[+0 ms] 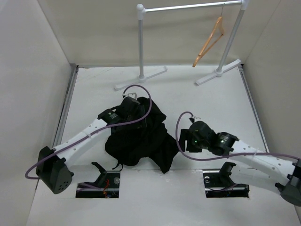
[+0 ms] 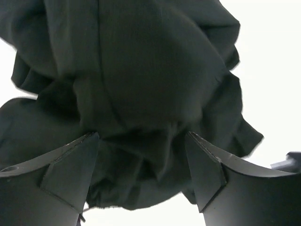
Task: Place the trousers on the hanger
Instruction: Flatten out the trousers at the center of the board.
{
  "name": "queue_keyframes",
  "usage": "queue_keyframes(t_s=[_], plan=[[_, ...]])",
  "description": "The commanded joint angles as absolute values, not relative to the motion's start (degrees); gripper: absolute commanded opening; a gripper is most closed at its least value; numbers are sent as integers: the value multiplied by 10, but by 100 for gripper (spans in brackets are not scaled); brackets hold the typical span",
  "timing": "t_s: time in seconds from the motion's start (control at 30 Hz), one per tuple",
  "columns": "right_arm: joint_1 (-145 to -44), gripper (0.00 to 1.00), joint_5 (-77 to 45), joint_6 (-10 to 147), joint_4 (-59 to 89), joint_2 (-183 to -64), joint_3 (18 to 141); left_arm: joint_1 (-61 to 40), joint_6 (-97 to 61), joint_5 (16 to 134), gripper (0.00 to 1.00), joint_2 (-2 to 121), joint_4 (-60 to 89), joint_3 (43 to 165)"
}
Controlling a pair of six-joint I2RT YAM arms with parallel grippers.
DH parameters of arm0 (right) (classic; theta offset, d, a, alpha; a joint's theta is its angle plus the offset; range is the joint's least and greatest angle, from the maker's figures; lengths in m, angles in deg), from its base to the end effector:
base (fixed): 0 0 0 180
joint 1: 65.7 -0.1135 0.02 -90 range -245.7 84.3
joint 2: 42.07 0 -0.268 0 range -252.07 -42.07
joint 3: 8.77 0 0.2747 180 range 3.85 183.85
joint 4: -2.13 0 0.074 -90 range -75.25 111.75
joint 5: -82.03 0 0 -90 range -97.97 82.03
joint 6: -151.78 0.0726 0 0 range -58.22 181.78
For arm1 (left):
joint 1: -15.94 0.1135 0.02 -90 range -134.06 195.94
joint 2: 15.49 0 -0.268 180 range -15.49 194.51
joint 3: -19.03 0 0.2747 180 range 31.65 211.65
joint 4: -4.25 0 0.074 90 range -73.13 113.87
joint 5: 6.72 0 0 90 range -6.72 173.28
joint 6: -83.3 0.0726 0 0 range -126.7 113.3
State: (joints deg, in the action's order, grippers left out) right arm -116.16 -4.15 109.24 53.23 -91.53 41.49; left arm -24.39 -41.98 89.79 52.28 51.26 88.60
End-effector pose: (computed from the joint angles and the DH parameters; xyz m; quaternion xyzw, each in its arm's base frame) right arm 0.1400 0.1620 0.2083 -0.0133 0.9400 0.2354 0.2465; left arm 0.2311 -0.1854 0.2665 0.0191 0.9231 -0.1917 0.3327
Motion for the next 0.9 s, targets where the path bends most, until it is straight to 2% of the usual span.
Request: queue_keyframes(t_s=[0.0,0.07,0.1,0.13,0.17,0.2,0.23,0.3,0.43,0.53,0.6,0.63,0.7,0.73,0.8,0.87], plan=[[-1185,71,-101,1128,375,-982,395,-232,-412,915,72,561,438,862],[-1192,69,-111,1131,320,-1035,394,-229,-411,914,69,600,418,859],[-1195,65,-109,1131,290,-1059,394,-227,-408,915,64,616,407,856],[-1195,58,-108,1130,261,-1083,393,-222,-406,916,52,629,397,856],[-1193,50,-109,1126,235,-1107,396,-216,-409,916,34,635,393,859],[-1187,35,-106,1121,214,-1128,404,-208,-414,913,18,633,393,866],[-1179,23,-104,1113,205,-1142,416,-200,-420,913,9,620,398,876],[-1157,6,-105,1088,216,-1169,471,-180,-433,911,5,574,410,903],[-1152,2,-69,1009,312,-1192,669,-128,-448,903,3,473,498,1003],[-1152,3,-38,948,376,-1233,871,-109,-463,919,2,417,565,1068],[-1152,10,-24,926,403,-1276,997,-108,-486,937,2,390,597,1088],[-1150,19,-18,924,408,-1297,1046,-108,-497,947,2,378,607,1093],[-1139,52,-13,923,410,-1340,1117,-109,-512,971,2,358,620,1095],[-1135,63,-13,925,420,-1359,1140,-107,-513,985,3,348,623,1088],[-1134,71,-10,930,456,-1377,1149,-99,-519,999,3,336,634,1065],[-1154,71,-3,936,462,-1361,1080,-85,-520,999,3,326,635,1039]])
